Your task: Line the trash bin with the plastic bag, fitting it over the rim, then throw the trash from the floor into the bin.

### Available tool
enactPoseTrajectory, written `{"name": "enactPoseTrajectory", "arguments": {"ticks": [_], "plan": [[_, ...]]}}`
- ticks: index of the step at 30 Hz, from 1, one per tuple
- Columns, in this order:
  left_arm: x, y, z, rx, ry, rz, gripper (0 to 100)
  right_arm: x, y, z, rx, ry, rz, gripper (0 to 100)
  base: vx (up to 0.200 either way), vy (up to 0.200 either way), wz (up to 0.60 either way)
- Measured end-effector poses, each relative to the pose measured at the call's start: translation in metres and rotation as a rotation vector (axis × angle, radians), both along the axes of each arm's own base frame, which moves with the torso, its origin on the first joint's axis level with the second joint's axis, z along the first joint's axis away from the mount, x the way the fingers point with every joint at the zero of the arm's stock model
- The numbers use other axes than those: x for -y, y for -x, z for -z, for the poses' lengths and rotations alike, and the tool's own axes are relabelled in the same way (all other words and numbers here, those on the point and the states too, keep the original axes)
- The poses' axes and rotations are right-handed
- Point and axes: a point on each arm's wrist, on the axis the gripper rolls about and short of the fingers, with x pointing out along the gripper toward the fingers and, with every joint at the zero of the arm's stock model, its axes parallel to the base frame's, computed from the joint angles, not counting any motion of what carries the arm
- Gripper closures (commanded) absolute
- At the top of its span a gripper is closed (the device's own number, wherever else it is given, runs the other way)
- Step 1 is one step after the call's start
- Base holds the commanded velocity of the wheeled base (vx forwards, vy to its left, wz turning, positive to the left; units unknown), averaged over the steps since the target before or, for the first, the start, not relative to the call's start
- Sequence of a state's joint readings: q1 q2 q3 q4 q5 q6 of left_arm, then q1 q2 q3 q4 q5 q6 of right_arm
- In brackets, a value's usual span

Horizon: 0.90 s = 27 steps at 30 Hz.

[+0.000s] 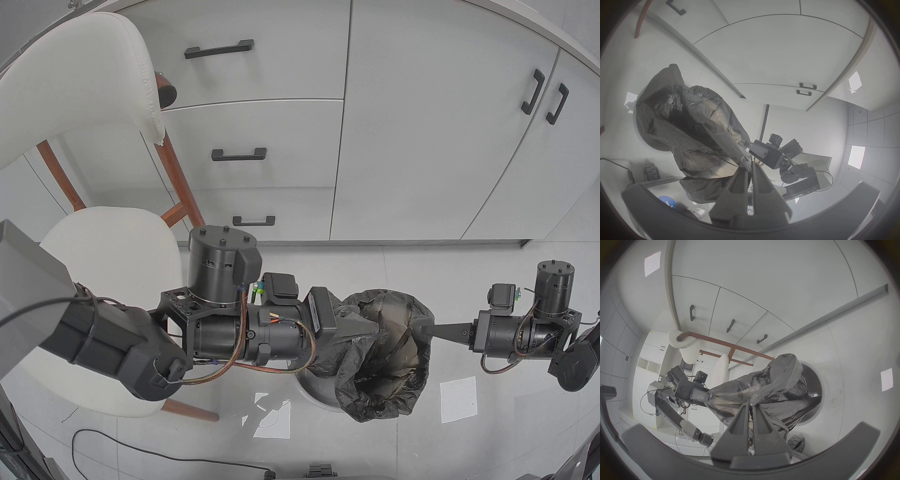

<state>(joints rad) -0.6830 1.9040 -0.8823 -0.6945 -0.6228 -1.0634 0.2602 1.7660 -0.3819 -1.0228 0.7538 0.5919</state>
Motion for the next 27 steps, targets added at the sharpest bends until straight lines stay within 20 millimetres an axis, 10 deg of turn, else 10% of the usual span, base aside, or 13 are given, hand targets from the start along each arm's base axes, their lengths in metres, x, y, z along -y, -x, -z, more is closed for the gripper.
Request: {"name": "enactPoseTrajectory", "arguments": {"ticks": [15,27], "plan": [[0.021,0.019,0.002,-0.072,0.010,0.063,100,0.022,-0.010,0.009,0.000,0.030,0.074,100,0.000,0.000,0.00],[0.049,0.073,-0.019,-0.165,0.062,0.196,100,0.028,-0.009,0.008,0.004,0.031,0.093,100,0.000,0.000,0.00]]}}
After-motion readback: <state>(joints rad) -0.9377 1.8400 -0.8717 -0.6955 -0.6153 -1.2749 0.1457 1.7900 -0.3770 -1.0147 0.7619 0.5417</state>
